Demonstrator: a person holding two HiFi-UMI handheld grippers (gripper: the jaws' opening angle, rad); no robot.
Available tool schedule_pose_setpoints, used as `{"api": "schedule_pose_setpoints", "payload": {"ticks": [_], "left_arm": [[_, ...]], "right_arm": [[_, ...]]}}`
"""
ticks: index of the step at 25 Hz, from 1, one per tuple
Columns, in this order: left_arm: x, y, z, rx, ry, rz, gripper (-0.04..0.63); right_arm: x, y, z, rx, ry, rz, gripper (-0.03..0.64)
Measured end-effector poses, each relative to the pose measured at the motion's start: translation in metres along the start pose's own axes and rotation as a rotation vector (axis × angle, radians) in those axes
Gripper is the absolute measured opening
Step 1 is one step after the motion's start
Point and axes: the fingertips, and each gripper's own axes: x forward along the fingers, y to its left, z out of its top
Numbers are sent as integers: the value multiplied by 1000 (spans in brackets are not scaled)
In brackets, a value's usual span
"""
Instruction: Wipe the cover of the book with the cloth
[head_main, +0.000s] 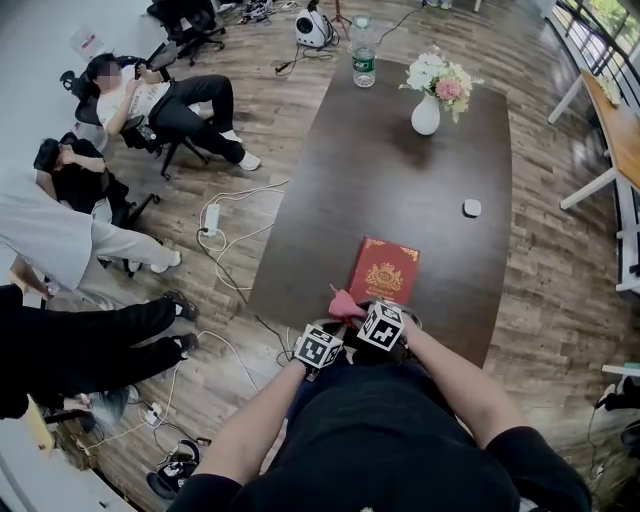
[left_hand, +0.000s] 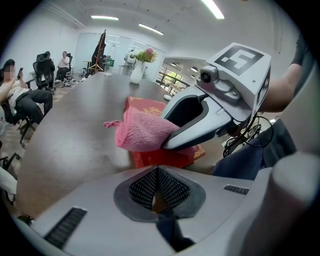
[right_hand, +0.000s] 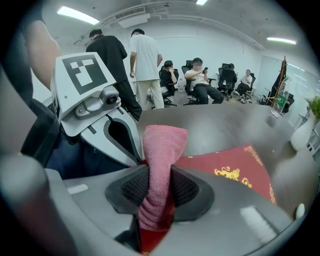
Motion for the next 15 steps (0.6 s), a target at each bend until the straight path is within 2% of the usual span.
{"api": "schedule_pose_setpoints", "payload": {"ticks": [9,15], "left_arm": [[-2,0,0,4,0,-3,-5],[1,0,-2,11,-4,-11,-5]], "right_arm": [[18,2,21,-4,-7,7,120],[27,3,17,35,0,18,120]]}}
